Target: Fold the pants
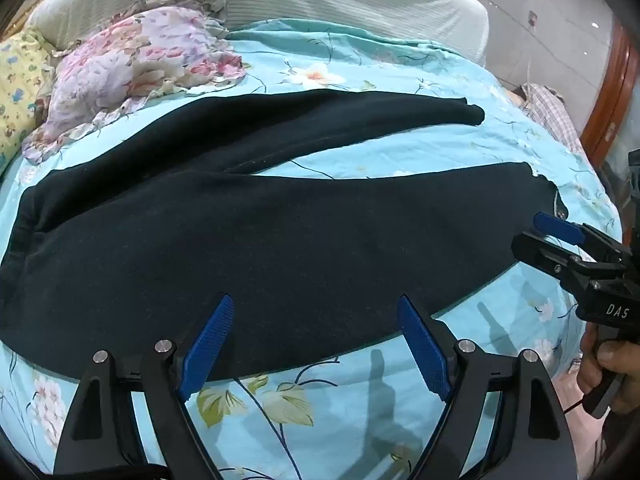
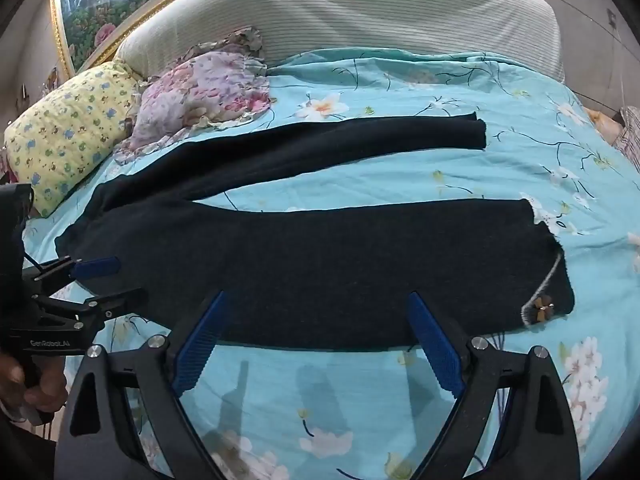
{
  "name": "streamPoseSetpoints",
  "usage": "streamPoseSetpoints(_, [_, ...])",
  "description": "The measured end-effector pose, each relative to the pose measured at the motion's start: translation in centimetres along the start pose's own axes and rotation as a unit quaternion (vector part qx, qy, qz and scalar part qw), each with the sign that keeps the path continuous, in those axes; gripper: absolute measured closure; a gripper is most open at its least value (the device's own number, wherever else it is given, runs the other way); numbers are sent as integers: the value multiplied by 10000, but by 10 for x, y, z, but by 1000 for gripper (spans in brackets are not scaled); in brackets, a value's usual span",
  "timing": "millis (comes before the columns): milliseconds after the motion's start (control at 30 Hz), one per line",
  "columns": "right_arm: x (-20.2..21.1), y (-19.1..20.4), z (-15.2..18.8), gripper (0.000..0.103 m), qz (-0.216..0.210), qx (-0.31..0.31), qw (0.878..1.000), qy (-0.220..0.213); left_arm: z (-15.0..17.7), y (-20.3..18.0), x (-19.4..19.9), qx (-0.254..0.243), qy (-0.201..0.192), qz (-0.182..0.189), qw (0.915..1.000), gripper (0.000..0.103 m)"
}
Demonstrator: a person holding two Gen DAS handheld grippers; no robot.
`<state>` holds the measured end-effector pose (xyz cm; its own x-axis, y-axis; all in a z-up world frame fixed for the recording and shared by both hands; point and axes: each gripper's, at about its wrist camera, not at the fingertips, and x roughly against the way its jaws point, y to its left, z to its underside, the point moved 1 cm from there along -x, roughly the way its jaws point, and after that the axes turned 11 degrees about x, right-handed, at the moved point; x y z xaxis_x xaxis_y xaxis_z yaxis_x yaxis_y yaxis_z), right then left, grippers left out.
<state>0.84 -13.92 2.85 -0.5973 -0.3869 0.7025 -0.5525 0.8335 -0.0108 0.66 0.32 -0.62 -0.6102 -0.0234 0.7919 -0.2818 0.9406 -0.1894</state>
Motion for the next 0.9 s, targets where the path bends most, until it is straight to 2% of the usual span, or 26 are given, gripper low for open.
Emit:
streamPoseSetpoints(100, [0, -4, -1, 12, 11, -57, 10000, 49, 1, -7, 1, -148, -58, -188, 9997, 19])
streamPoseSetpoints(133, [-3, 3, -2, 12, 67, 67, 9999, 133, 7, -6, 5, -168, -168, -179, 9996, 19])
streamPoseSetpoints(200, [-7, 16, -4, 12, 123, 156, 9997, 130, 7, -2, 7, -63, -135, -141, 9998, 19])
streamPoseSetpoints(333, [-13, 9, 4, 12, -358, 77, 9993, -88, 6, 5, 5, 62, -140, -175, 9997, 19])
streamPoseSetpoints(400, [-17, 15, 3, 12, -570, 175, 9982, -64, 5, 9, 5, 102, -138, -224, 9996, 19])
streamPoseSetpoints(500, [-21, 24, 2, 12, -654, 321, 9973, -49, 4, 14, 4, 186, -133, -258, 9994, 19])
streamPoseSetpoints(900, [-25, 27, -4, 12, -714, 190, 9973, -23, 5, 16, 1, 280, -139, -373, 9988, 19])
